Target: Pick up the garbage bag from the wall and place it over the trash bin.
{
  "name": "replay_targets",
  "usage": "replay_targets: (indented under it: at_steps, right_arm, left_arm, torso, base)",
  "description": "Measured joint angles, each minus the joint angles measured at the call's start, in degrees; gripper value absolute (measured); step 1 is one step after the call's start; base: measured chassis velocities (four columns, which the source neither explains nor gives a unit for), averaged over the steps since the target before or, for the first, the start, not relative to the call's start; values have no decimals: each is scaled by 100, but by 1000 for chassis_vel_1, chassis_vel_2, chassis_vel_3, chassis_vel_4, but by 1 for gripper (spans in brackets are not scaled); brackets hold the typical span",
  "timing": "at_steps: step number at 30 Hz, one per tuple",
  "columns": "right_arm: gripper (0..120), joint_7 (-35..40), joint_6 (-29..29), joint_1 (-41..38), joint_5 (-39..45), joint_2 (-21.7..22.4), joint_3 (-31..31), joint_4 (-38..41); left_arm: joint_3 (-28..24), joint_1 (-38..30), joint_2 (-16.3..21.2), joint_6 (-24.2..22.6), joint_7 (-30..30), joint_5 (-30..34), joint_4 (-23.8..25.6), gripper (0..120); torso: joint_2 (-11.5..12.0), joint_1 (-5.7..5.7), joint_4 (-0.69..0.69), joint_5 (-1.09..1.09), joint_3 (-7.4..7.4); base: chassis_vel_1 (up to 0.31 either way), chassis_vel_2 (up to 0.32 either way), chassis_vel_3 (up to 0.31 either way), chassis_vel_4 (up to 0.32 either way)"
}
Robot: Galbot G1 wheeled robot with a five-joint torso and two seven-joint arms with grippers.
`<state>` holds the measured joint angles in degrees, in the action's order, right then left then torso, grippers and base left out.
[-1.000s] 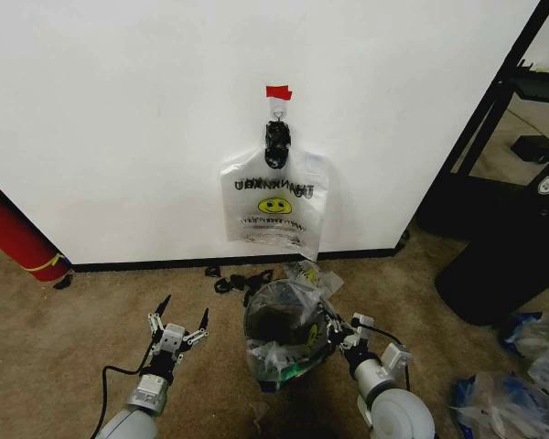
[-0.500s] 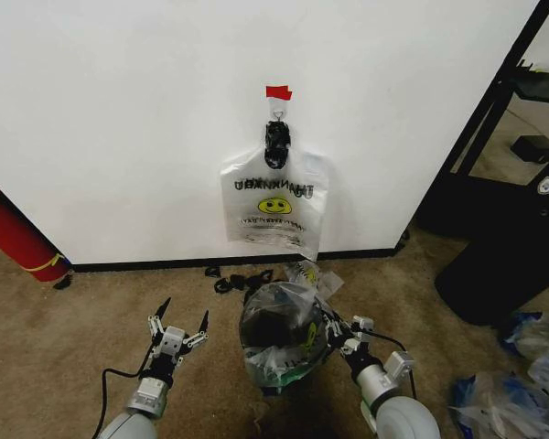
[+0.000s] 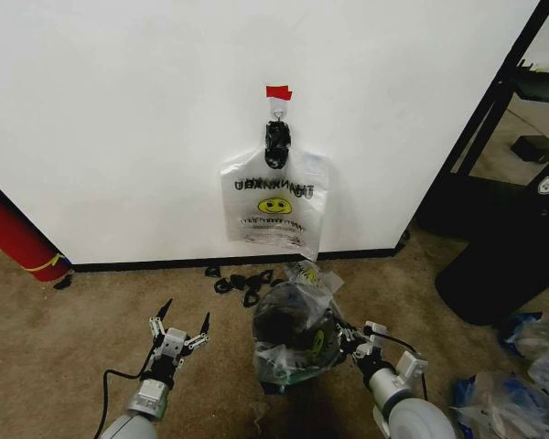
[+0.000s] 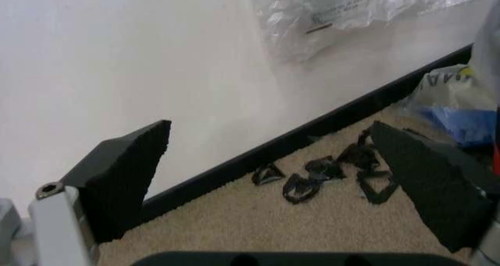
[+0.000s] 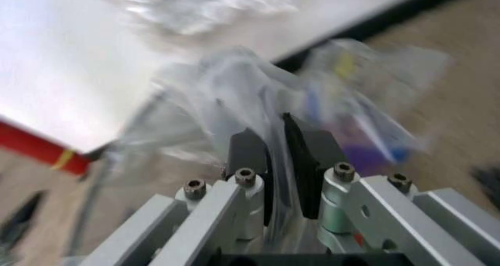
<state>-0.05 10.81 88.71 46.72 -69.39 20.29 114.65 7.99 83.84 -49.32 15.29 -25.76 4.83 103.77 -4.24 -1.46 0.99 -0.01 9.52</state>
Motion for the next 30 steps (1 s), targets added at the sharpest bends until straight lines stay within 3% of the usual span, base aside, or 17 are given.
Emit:
replay_targets:
  at_steps: [2,10,14,16,17,18,19,22,24,27,30]
  right_arm:
    - [0,-700,-178,6,-244,19,86,-83]
    - [0,-1203,-553,35,-1074,38,219,-319]
    - [0,-2164,-1525,68,-1307,32,337,-521]
    - [0,-3393,-2722,24,-1463,-73,516,-707]
    - [0,-3393,-2722,24,-1463,-73,516,-707]
    - [0,-3463,-3130,23,-1650,-136,559,-678]
    - [0,-3424,-3358,33,-1808,-184,581,-632]
    - [0,-2403,-4197,107,-2937,-487,668,-365]
    - [0,-989,-4483,200,-4144,-835,777,-142]
    - [0,-449,-4487,297,-4555,-990,837,-13]
    - [0,672,-4156,887,-5306,-1506,961,567]
  left_arm:
    - [-1,-2,2,0,1,1,-3,100]
    - [7,6,10,32,3,8,-35,100]
    - [4,4,6,43,4,11,-63,100]
    - [-3,-22,-14,45,19,24,-66,100]
    - [-3,-22,-14,45,19,24,-66,100]
    - [8,-38,-34,58,49,60,-52,100]
    - [18,-52,-50,73,67,89,-36,100]
    - [95,-138,-181,192,191,333,119,100]
    - [223,-231,-377,416,484,703,425,100]
    - [304,-281,-492,520,643,861,584,100]
    - [695,-460,-1023,908,1427,1318,1033,100]
  torso:
    - [0,0,-1,0,0]
    - [0,0,-1,1,0]
    - [0,0,0,1,0]
    - [0,0,-1,1,0]
    - [0,0,-1,1,0]
    - [0,0,-1,1,0]
    - [0,0,-2,1,0]
    - [0,0,0,0,0]
    - [0,0,-1,1,0]
    - [0,0,-1,1,0]
    - [0,0,3,1,0]
  base:
    - [0,0,0,0]
    - [0,0,0,0]
    - [0,0,0,0]
    - [0,0,0,0]
    - [0,0,0,0]
    - [0,0,0,0]
    - [0,0,0,0]
    - [0,0,0,0]
    - [0,0,0,0]
    - [0,0,0,0]
    - [0,0,0,0]
